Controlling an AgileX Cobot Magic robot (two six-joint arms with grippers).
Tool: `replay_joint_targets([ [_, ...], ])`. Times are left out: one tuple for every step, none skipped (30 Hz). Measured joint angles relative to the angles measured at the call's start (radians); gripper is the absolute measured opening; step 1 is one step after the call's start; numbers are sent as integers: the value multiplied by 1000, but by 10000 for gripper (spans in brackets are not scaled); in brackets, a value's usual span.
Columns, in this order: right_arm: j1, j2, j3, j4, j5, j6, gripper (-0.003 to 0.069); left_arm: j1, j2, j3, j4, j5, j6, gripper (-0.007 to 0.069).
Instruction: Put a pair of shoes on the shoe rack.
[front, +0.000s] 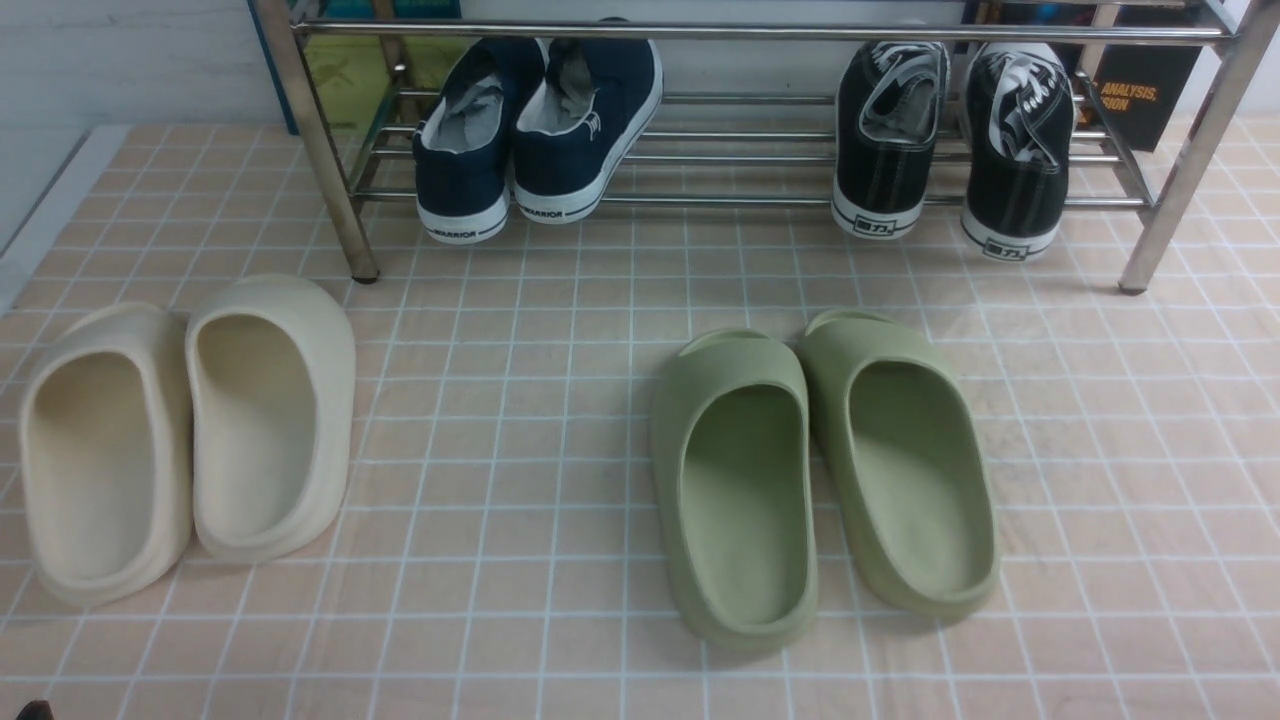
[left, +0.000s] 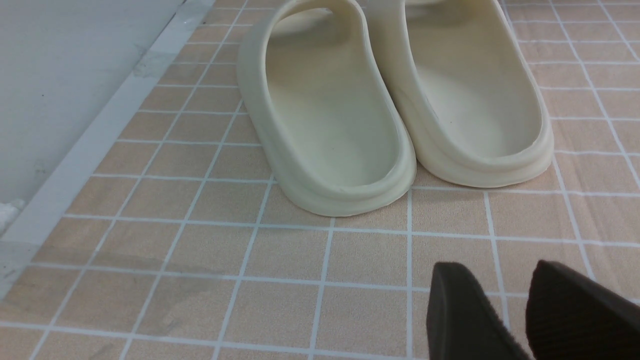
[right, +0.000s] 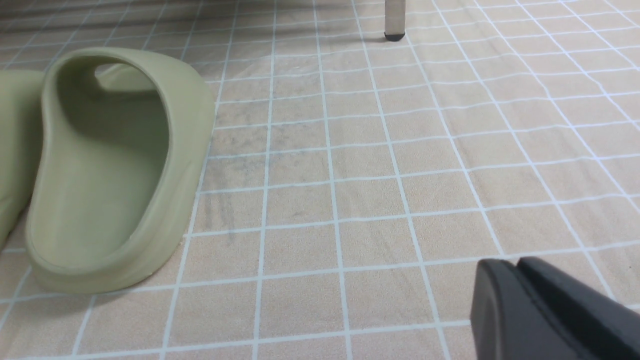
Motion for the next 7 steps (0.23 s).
replay_joint_targets([
  [0, 0, 0, 0, 0, 0, 48, 0, 0, 0, 0, 0, 0, 237],
  [0, 0, 0, 0, 0, 0, 49, 0, 0, 0, 0, 0, 0, 237],
  [0, 0, 0, 0, 0, 0, 51, 0, 0, 0, 0, 0, 0, 237],
  [0, 0, 0, 0, 0, 0, 52, 0, 0, 0, 0, 0, 0, 237],
  [0, 0, 0, 0, 0, 0, 52, 0, 0, 0, 0, 0, 0, 237],
  [0, 0, 0, 0, 0, 0, 54, 0, 0, 0, 0, 0, 0, 237],
  [0, 0, 0, 0, 0, 0, 56, 0, 0, 0, 0, 0, 0, 237],
])
